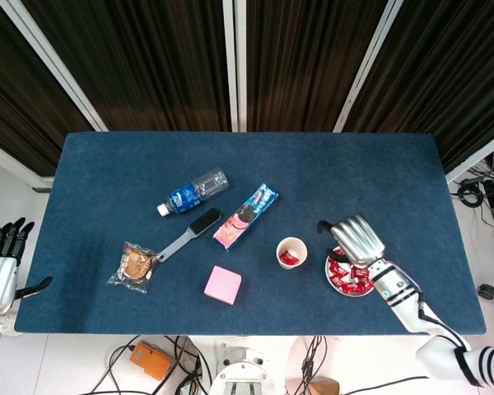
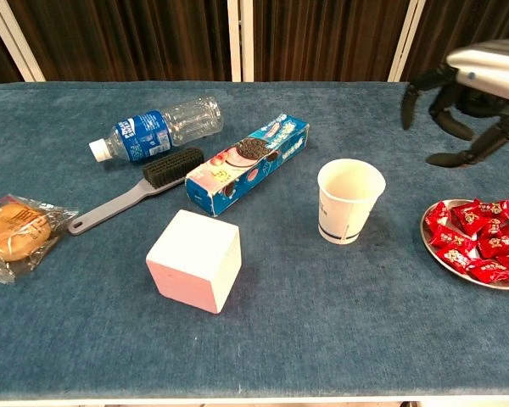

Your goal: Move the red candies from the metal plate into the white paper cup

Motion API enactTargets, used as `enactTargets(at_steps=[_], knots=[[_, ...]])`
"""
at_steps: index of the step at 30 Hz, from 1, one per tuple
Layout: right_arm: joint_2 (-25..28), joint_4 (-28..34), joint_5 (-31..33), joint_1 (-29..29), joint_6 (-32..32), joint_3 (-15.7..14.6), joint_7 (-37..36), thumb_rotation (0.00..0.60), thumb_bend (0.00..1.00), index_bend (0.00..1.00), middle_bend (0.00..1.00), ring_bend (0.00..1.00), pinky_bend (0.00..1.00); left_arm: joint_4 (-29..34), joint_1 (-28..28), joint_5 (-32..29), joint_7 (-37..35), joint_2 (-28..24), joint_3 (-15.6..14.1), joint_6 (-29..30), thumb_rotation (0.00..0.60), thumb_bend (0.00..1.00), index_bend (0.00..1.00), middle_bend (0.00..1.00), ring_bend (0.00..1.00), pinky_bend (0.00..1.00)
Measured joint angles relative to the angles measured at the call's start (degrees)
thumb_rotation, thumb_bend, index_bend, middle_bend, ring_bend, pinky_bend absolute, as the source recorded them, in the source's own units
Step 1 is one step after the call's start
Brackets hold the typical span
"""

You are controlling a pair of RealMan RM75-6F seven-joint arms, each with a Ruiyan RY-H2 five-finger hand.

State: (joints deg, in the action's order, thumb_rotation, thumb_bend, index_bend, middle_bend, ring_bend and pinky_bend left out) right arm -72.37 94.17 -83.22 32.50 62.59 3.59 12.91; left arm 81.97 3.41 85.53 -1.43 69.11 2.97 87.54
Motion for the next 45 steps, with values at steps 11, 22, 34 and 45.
enactTargets(at_steps=[11,22,34,45], knots=[[-2.9,-9.1,1.5,-0.8,-5.8,-4.0,3.6,0.6,0.39,0.53,0.84,0.99,1.0,0.8,0.0,0.2,0.8,-0.1,-0.1,0.3,0.6,0.0,0.06,0.0,0.0,0.0],[-6.9,-14.5,-0.7,-0.1,-6.6,-4.4,2.1,0.6,0.39,0.55,0.84,0.99,1.0,1.4,-0.4,-0.2,1.2,-0.5,-0.1,0.6,0.6,0.0,0.06,0.0,0.0,0.0],[-8.3,-16.3,-0.6,0.5,-8.3,-4.4,2.0,0.6,0.39,0.57,0.84,0.99,1.0,1.2,-0.5,-0.6,1.0,-0.5,0.1,0.3,0.6,0.0,0.06,0.0,0.0,0.0],[-8.8,-16.6,-1.0,0.9,-8.7,-4.4,2.1,0.6,0.41,0.6,0.84,0.99,1.0,0.9,-0.5,-0.7,0.7,-0.4,0.2,0.2,0.6,0.0,0.06,0.0,0.0,0.0]])
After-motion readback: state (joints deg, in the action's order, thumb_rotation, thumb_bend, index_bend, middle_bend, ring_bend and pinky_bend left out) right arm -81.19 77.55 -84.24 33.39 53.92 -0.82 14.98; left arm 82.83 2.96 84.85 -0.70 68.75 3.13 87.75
